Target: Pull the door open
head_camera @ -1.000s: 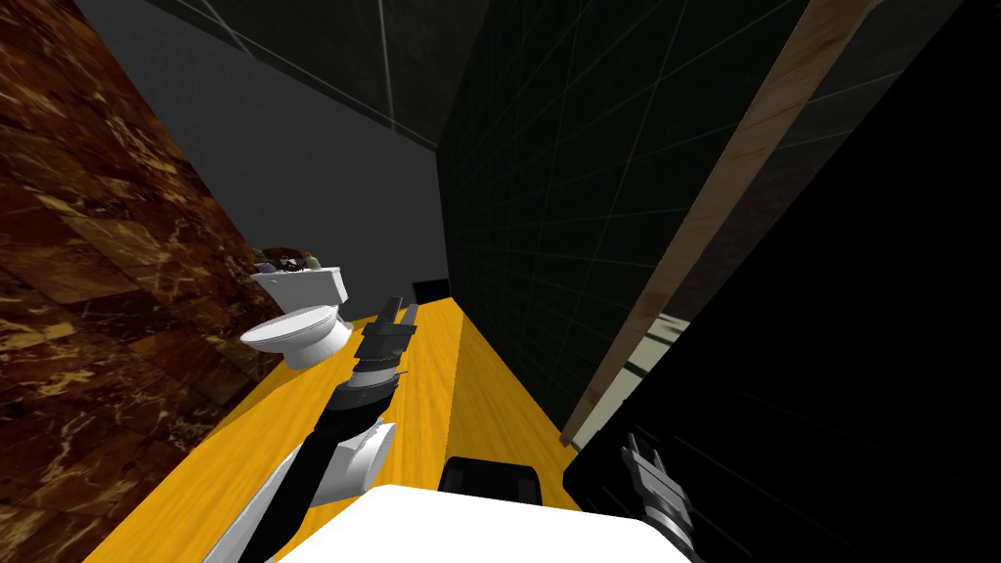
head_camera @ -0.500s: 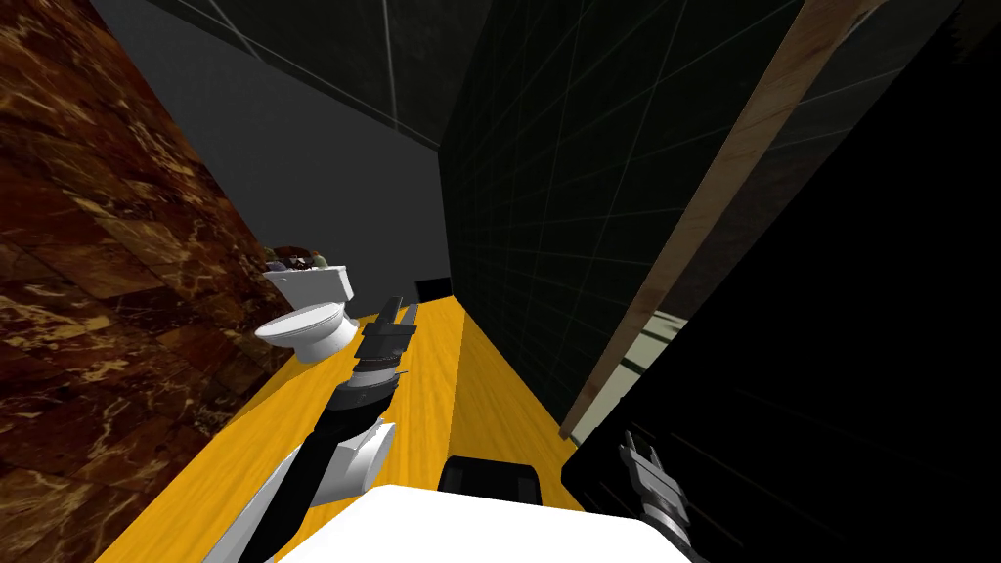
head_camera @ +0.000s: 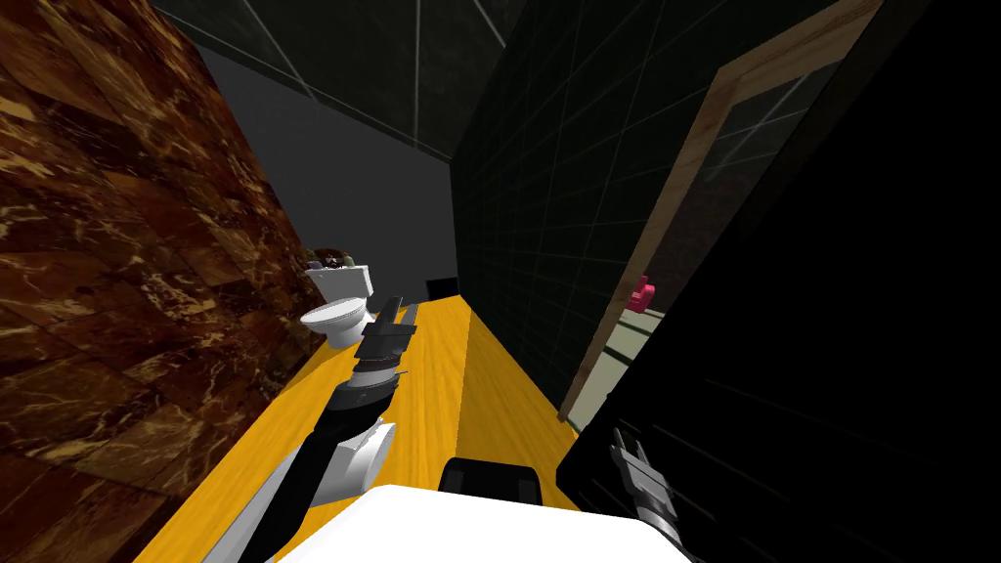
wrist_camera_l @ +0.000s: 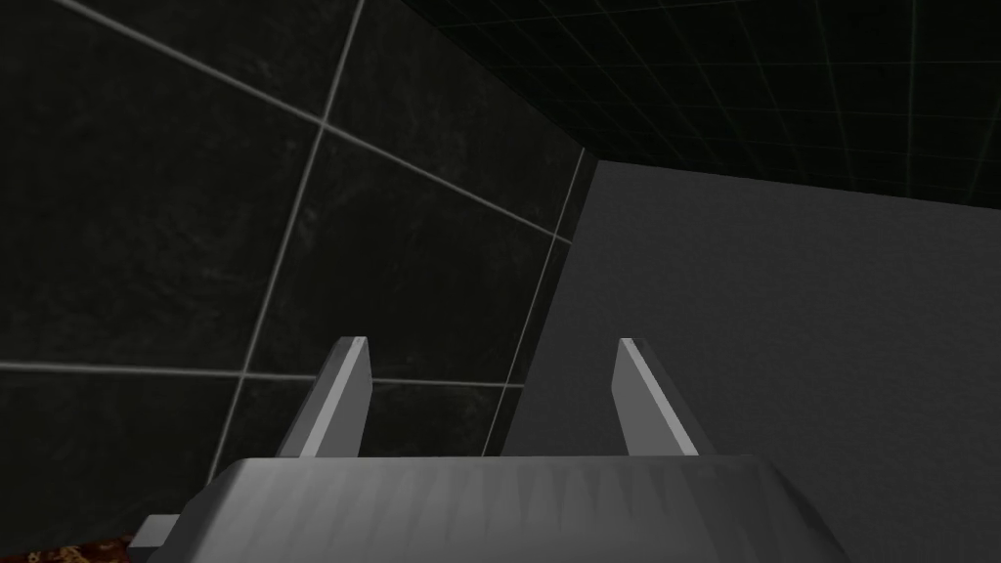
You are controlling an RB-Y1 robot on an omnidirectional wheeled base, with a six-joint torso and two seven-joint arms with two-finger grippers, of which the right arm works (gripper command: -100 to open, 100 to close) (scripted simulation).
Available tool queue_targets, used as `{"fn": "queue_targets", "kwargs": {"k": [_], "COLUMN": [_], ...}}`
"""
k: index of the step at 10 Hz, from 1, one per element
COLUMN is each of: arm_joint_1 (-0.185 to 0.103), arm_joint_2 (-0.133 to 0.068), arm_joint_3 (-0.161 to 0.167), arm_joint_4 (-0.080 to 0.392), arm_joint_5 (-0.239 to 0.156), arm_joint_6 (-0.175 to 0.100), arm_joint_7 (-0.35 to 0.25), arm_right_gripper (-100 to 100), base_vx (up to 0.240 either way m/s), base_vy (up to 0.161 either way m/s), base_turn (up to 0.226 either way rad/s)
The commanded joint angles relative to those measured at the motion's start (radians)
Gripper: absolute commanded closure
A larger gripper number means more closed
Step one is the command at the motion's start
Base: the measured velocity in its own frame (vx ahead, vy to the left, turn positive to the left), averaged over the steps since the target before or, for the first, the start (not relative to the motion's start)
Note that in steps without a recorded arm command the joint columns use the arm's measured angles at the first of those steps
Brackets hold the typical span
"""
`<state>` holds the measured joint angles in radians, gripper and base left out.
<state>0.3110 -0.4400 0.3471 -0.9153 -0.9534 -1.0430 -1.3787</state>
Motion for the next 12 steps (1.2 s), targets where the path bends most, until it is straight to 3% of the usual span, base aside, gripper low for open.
{"fn": "queue_targets", "kwargs": {"k": [1,2,9,10,12], "arm_joint_1": [0.010,0.002,0.040,0.038,0.048], "arm_joint_2": [-0.010,-0.005,-0.055,-0.048,-0.064], "arm_joint_3": [0.021,0.013,0.127,0.118,0.149], "arm_joint_4": [-0.023,-0.006,-0.049,-0.049,-0.046], "arm_joint_5": [0.013,0.008,0.077,0.071,0.087], "arm_joint_6": [-0.003,-0.003,-0.050,-0.042,-0.063], "arm_joint_7": [-0.012,-0.009,-0.061,-0.054,-0.073], "arm_right_gripper": [100,100,100,100,100], "base_vx": [-0.237,-0.110,-0.226,-0.109,-0.207], "base_vy": [0.006,0.005,-0.014,0.003,-0.001], "base_turn": [0.068,0.024,0.065,0.021,0.110]}}
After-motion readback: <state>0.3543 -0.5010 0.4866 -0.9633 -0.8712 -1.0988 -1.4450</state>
